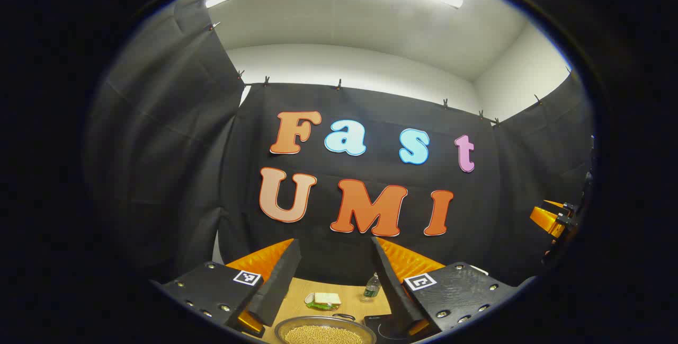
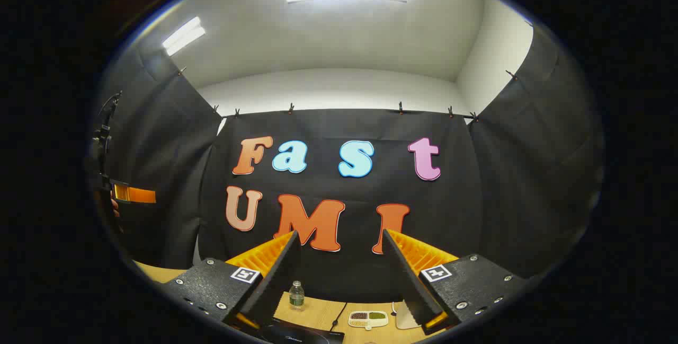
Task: First push the handle of the pot to place it horizontally, then grasp the pot with both hands and set it on the induction cooktop.
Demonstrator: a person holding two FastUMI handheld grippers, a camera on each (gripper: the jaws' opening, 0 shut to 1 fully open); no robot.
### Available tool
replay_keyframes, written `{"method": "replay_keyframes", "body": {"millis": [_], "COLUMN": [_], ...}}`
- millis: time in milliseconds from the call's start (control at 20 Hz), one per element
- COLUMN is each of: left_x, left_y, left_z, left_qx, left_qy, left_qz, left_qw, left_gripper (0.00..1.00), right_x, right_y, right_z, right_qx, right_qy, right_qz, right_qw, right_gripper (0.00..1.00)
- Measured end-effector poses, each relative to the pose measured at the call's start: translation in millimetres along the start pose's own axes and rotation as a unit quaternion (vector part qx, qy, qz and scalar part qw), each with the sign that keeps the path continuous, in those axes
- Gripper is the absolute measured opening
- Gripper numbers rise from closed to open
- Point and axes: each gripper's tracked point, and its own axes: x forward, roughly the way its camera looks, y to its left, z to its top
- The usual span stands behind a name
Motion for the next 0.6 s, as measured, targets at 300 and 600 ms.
{"method": "replay_keyframes", "body": {"millis": [300, 600], "left_x": [-7, -7], "left_y": [-10, -16], "left_z": [-6, -9], "left_qx": [0.017, 0.009], "left_qy": [-0.002, 0.006], "left_qz": [-0.011, -0.025], "left_qw": [1.000, 1.000], "left_gripper": [0.82, 0.83], "right_x": [-4, -7], "right_y": [-8, -3], "right_z": [6, 3], "right_qx": [0.003, -0.004], "right_qy": [-0.012, -0.010], "right_qz": [0.001, 0.012], "right_qw": [1.000, 1.000], "right_gripper": [0.95, 0.95]}}
